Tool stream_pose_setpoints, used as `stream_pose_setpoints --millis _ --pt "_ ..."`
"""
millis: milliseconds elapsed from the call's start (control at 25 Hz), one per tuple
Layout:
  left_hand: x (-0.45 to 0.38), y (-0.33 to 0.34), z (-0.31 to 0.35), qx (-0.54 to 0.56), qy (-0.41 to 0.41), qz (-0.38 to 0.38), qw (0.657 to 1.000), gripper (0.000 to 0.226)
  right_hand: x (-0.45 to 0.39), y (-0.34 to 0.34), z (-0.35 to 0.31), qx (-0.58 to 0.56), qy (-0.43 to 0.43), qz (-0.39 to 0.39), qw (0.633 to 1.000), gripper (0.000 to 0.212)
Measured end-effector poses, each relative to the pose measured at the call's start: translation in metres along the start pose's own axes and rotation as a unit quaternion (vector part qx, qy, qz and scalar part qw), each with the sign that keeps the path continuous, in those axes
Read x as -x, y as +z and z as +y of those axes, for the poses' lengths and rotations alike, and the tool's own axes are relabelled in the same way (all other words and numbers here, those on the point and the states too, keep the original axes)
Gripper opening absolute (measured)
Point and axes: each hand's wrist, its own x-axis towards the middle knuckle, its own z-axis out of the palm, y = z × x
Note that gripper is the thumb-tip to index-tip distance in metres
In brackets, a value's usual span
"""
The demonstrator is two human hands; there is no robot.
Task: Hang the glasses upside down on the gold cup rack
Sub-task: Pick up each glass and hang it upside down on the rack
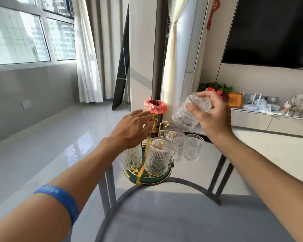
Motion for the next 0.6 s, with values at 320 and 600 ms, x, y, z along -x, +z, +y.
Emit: stream_pose_setpoints --millis 320,600 --pt "-0.006 0.001 -0.03 -0.013 0.115 -0.006 0.993 0.052 -0.041 0.085 0.022 0.132 0.063 -0.092 0.985 0.038" --pt "-0.016 0.001 -0.04 0.093 0.113 0.026 0.989 0.062 -0.038 0.103 0.051 0.218 0.094 -0.19 0.953 0.035"
